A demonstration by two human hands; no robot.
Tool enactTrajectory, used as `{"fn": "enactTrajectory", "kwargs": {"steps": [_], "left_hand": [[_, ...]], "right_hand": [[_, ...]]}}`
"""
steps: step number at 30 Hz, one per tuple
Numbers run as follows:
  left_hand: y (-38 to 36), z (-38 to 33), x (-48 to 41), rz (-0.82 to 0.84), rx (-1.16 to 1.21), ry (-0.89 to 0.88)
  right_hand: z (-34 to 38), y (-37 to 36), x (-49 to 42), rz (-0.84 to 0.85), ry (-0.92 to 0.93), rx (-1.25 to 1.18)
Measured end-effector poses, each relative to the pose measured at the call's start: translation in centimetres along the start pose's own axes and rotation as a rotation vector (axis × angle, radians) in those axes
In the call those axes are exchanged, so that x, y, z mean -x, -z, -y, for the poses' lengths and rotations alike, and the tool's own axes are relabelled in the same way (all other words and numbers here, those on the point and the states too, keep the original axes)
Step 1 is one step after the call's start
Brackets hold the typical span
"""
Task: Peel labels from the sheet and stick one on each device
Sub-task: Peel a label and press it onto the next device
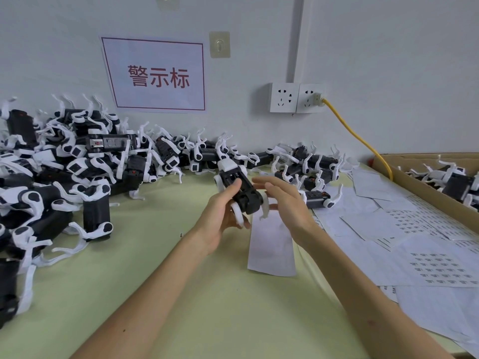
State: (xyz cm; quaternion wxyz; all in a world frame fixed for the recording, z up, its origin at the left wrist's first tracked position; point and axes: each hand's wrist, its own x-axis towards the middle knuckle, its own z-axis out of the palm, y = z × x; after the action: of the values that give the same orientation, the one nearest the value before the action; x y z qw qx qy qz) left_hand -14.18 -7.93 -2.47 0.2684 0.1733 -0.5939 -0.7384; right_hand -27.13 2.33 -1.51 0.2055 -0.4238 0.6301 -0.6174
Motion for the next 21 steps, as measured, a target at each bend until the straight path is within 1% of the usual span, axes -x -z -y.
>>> {"fn": "enactTrajectory", "kwargs": {"steps": [1,3,7,8,10,11,13,15,17,19,21], "left_hand": [[0.1,-0.1,-0.1,-0.047,0.029,-0.011],[0.6,-0.3,-0.3,-0.128,0.060,-0.016],[1.5,-0.3,-0.6,-0.209,0.110,0.023],[1.6,-0.3,-0.7,-0.225,0.148,0.041],[1.7,-0.4,-0.8,-0.260,0.245,0.080],[1.8,-0.5,-0.8,-0.286,0.278,0.094],[2.1,-0.4,-0.9,-0.327,0.265,0.105],[2.3,-0.3,-1.1,-0.337,0.223,0.086],[2.3,-0.2,-1.2,-0.327,0.218,0.065],[2.3,-0.1,-1.3,-0.312,0.208,0.052],[2.3,0.1,-1.4,-0.315,0.197,0.062]], "right_hand": [[-0.2,0.1,-0.2,-0.004,-0.020,0.045],[-0.7,0.4,-0.5,0.028,-0.069,0.212],[-2.0,0.6,-0.4,0.194,-0.151,0.829],[-2.1,0.5,-0.2,0.249,-0.168,0.909],[-2.2,0.2,0.0,0.321,-0.191,0.915],[-2.2,0.0,0.1,0.324,-0.177,0.888],[-2.0,-0.2,0.1,0.246,-0.111,0.845],[-1.8,-0.1,0.0,0.085,-0.031,0.800],[-1.8,0.4,0.0,-0.043,-0.029,0.820],[-1.9,0.9,0.1,-0.073,-0.100,0.930],[-2.0,1.0,0.3,-0.049,-0.153,1.020]]}}
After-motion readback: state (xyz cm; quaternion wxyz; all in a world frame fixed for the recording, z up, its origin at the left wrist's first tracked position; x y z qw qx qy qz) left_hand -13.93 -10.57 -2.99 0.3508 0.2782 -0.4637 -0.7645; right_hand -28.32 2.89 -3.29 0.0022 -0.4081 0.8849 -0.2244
